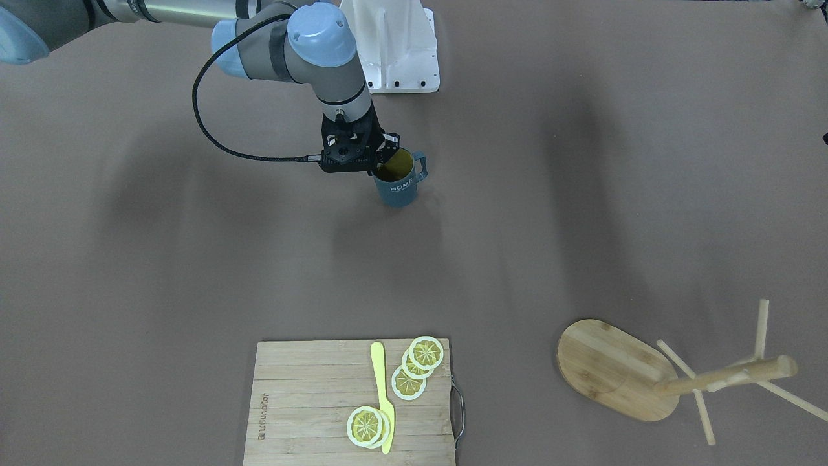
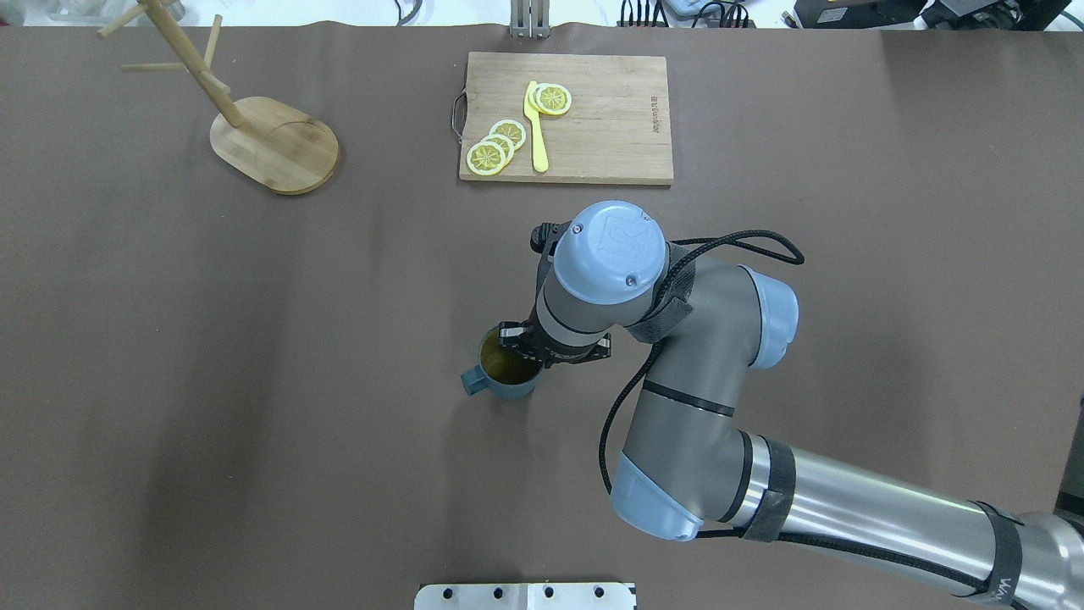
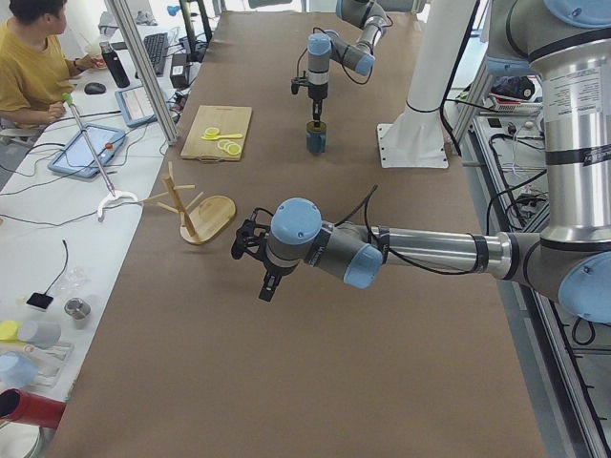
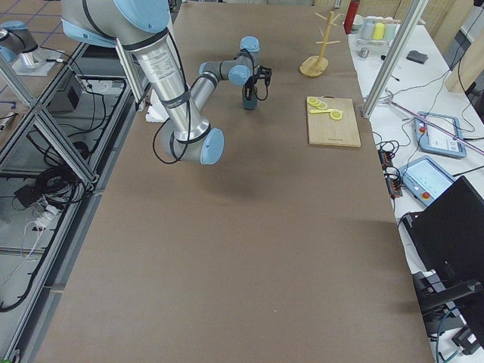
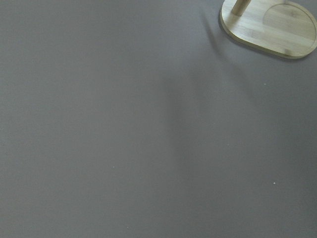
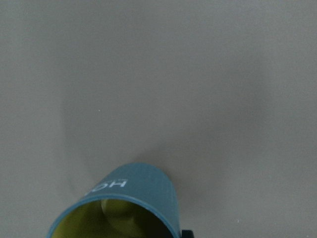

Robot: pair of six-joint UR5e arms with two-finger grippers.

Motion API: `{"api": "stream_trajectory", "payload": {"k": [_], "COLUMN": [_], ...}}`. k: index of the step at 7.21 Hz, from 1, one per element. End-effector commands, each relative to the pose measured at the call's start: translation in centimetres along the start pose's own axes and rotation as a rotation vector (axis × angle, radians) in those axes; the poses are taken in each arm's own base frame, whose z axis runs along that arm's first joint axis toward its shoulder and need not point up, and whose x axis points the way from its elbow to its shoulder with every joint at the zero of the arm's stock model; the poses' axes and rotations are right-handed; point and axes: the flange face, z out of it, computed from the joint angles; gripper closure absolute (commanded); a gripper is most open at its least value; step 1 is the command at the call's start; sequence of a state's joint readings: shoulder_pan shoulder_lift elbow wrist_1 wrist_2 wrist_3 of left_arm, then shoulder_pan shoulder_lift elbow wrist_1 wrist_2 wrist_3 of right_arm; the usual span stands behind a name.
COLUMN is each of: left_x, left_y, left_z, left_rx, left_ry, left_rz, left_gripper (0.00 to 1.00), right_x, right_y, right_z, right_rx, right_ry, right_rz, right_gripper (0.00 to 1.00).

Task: Hang cup on storage rack
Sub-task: 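Carry the blue mug toward the table center with the right gripper and release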

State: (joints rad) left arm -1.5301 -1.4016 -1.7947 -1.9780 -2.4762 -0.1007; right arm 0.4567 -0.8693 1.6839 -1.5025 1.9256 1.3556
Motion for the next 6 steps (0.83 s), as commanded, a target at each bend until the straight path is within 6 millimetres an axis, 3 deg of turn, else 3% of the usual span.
{"api": "stream_trajectory", "payload": {"k": [1, 2, 3, 4, 6], "left_x": [3.3, 5.4, 7.4, 11.0, 18.0], "left_y": [-2.1, -2.4, -2.6, -2.7, -5.1], "left_z": [1.5, 1.8, 1.4, 2.3, 3.4], "left_rx": [0.022, 0.081, 0.157, 0.214, 0.317], "left_ry": [0.037, 0.069, 0.109, 0.186, 0.311], "left_rz": [0.101, 0.191, 0.168, 0.196, 0.430], "left_gripper": [0.03, 0.02, 0.02, 0.03, 0.03], "right_x": [-0.2, -0.2, 1.3, 5.0, 13.9], "right_y": [0.3, 0.5, -1.4, -3.3, -6.6], "right_z": [-0.6, -2.7, -5.9, -8.3, -10.4], "right_rx": [-0.010, -0.010, -0.029, -0.036, -0.006], "right_ry": [-0.006, -0.032, -0.048, -0.062, -0.022], "right_rz": [-0.001, -0.005, 0.020, 0.046, -0.055], "right_gripper": [0.02, 0.00, 0.00, 0.00, 0.00]}}
